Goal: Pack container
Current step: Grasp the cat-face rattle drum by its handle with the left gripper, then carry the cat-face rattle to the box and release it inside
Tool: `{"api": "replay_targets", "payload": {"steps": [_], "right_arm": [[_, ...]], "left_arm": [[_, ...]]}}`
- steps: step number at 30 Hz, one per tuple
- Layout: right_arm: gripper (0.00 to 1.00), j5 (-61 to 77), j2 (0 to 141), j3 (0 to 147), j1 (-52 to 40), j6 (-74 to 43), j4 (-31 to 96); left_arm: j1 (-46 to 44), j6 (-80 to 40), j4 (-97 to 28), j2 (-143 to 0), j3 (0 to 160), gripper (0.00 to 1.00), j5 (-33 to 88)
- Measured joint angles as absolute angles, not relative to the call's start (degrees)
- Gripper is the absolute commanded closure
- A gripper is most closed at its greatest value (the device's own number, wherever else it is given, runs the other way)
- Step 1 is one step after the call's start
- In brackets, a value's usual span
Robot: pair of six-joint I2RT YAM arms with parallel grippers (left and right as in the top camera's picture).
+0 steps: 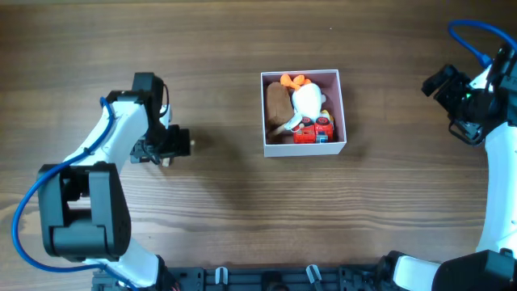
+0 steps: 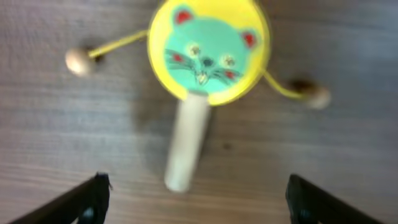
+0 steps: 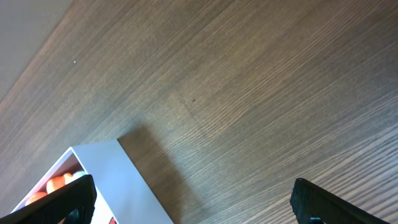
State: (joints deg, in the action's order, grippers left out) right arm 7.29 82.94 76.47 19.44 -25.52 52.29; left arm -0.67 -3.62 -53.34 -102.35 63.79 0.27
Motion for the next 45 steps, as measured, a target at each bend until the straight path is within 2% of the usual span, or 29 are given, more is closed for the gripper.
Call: {"api": "replay_targets", "payload": {"steps": [5, 8, 11, 18, 20, 22, 25, 27, 28, 31, 33, 39, 42, 45], "right_arm": [[0.0, 7.29, 82.94, 76.47, 19.44, -25.52, 52.27], [0.0, 7.29, 82.94, 76.47, 19.44, -25.5, 52.27], [0.0, 7.29, 82.94, 76.47, 19.44, -25.52, 52.27], [0.0, 7.31, 82.94, 76.47, 19.44, -25.52, 52.27], [0.0, 7.29, 82.94, 76.47, 19.44, -25.52, 52.27], [0.0, 7.29, 82.94, 76.47, 19.44, -25.5, 52.27], [0.0, 7.29, 82.94, 76.47, 19.44, -25.52, 52.27], [0.0, 7.29, 82.94, 76.47, 19.44, -25.52, 52.27], [0.0, 7.29, 82.94, 76.47, 19.44, -25.52, 52.27], [0.0, 7.29, 82.94, 76.47, 19.44, -25.52, 52.27], [0.0, 7.29, 82.94, 76.47, 19.44, -25.5, 52.27], [0.0, 7.29, 82.94, 76.47, 19.44, -25.52, 52.27], [0.0, 7.31, 82.94, 76.47, 19.44, -25.5, 52.27], [0.0, 7.31, 82.94, 76.47, 19.44, -25.52, 52.27]], "left_arm": [[0.01, -2.46, -48.77, -102.35, 62.19, 0.24, 0.27], [0.01, -0.6, -47.29, -102.35, 62.19, 0.33, 0.27], [0.01, 1.85, -47.03, -102.5, 62.19, 0.39, 0.3], [0.01, 4.56, -46.83, -104.42, 62.17, 0.4, 0.27], [0.01, 4.8, -46.35, -104.42, 61.87, 0.48, 0.27], [0.01, 5.19, -45.98, -104.42, 60.95, 0.63, 0.27], [0.01, 5.5, -45.98, -104.42, 60.42, 0.71, 0.27], [0.01, 5.48, -46.02, -104.42, 60.4, 0.86, 0.25], [0.01, 5.69, -46.04, -104.42, 60.4, 0.89, 0.27], [0.01, 5.48, -47.13, -104.42, 60.42, 0.89, 0.3], [0.01, 5.48, -51.57, -104.47, 61.54, 0.96, 0.67], [-1.58, 4.82, -69.3, -105.21, 79.68, 0.96, 5.8], [-6.37, 4.36, -73.08, -105.32, 93.73, 0.96, 10.9], [-13.32, 4.19, -69.63, -105.21, 100.31, 0.96, 14.94]]}}
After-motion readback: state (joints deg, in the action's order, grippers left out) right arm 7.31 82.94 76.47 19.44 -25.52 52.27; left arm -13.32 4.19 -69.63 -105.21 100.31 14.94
